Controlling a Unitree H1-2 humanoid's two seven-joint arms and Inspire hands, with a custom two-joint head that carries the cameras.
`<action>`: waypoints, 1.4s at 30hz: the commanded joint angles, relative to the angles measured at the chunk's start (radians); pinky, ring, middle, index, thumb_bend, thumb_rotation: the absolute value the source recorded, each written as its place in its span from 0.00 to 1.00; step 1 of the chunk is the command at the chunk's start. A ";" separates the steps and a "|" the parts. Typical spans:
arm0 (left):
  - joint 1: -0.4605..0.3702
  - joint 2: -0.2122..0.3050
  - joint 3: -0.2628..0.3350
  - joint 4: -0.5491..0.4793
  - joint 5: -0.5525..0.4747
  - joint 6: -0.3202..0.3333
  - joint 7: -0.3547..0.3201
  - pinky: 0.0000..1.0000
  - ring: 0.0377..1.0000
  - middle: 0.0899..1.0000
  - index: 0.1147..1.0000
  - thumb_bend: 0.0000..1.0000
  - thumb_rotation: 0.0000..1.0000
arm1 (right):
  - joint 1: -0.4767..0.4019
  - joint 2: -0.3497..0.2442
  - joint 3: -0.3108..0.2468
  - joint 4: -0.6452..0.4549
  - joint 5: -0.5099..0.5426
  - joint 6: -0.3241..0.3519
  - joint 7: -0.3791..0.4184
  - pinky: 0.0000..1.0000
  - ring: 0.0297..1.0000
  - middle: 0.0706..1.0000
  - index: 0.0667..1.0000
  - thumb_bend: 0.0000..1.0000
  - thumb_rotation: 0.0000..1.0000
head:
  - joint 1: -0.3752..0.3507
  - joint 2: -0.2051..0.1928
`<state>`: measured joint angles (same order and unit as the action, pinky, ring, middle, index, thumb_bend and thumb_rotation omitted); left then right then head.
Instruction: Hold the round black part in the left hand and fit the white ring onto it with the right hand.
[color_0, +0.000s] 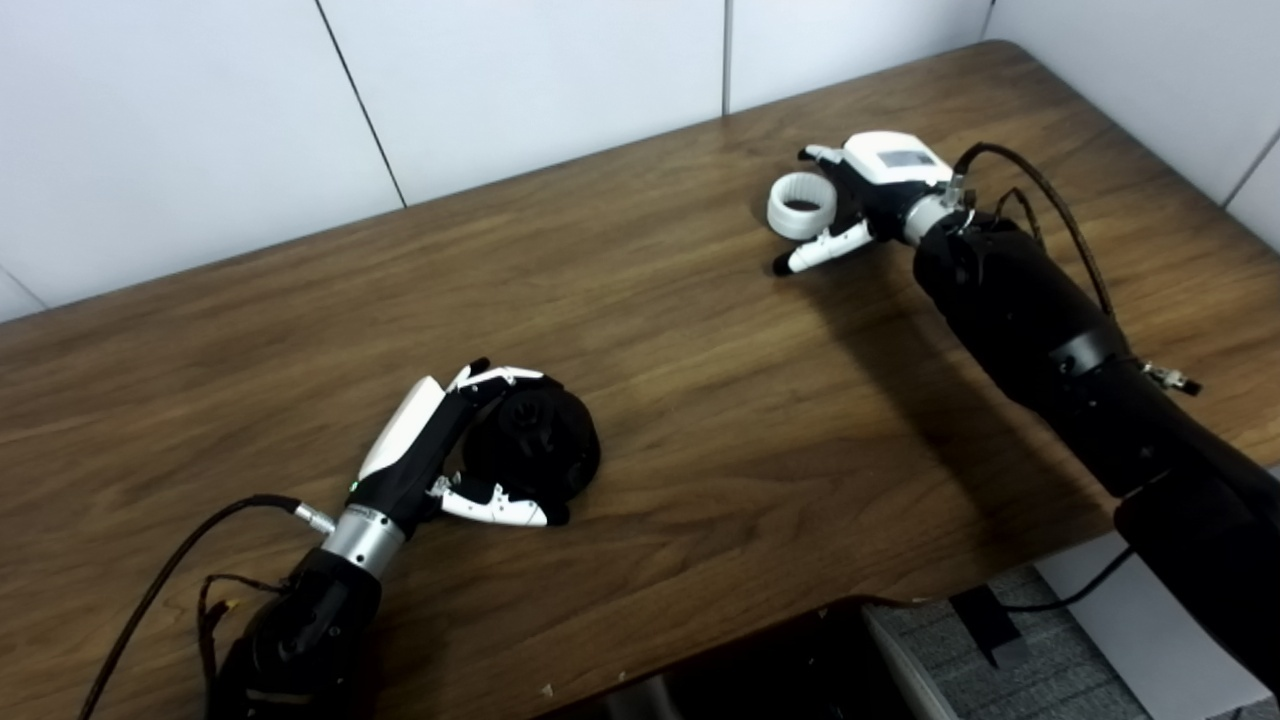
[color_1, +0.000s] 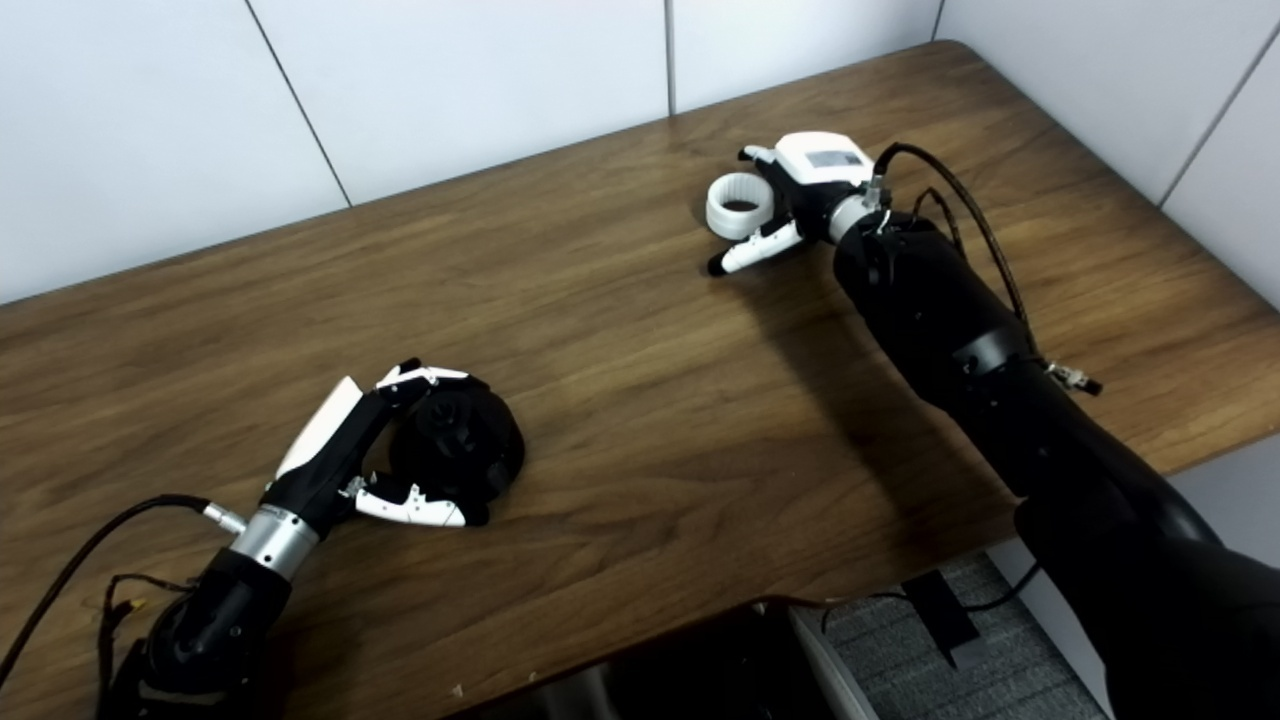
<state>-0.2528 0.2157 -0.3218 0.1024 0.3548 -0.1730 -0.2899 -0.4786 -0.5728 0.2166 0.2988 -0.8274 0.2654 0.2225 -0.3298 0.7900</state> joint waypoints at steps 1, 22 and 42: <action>-0.021 0.007 0.007 -0.025 0.008 -0.004 0.008 1.00 0.84 0.67 0.65 0.97 0.15 | -0.065 -0.018 -0.004 -0.015 -0.001 0.013 -0.011 0.96 0.98 0.91 0.93 1.00 0.65 | 0.000 0.000; -0.022 0.016 0.010 -0.029 0.006 -0.014 0.006 1.00 0.84 0.66 0.65 0.96 0.18 | -0.068 0.011 -0.019 0.031 0.040 -0.062 -0.211 0.88 0.81 0.67 0.70 0.77 0.27 | 0.015 0.004; -0.018 0.022 0.013 -0.027 0.004 -0.021 0.007 1.00 0.83 0.66 0.64 0.95 0.17 | -0.071 -0.023 0.012 -0.022 -0.012 0.018 -0.134 0.90 0.82 0.69 0.69 0.81 0.34 | 0.014 0.010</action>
<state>-0.2480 0.2194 -0.3208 0.0928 0.3577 -0.1738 -0.2906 -0.5039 -0.5597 0.2330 0.3167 -0.8173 0.2613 0.0833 -0.3160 0.7992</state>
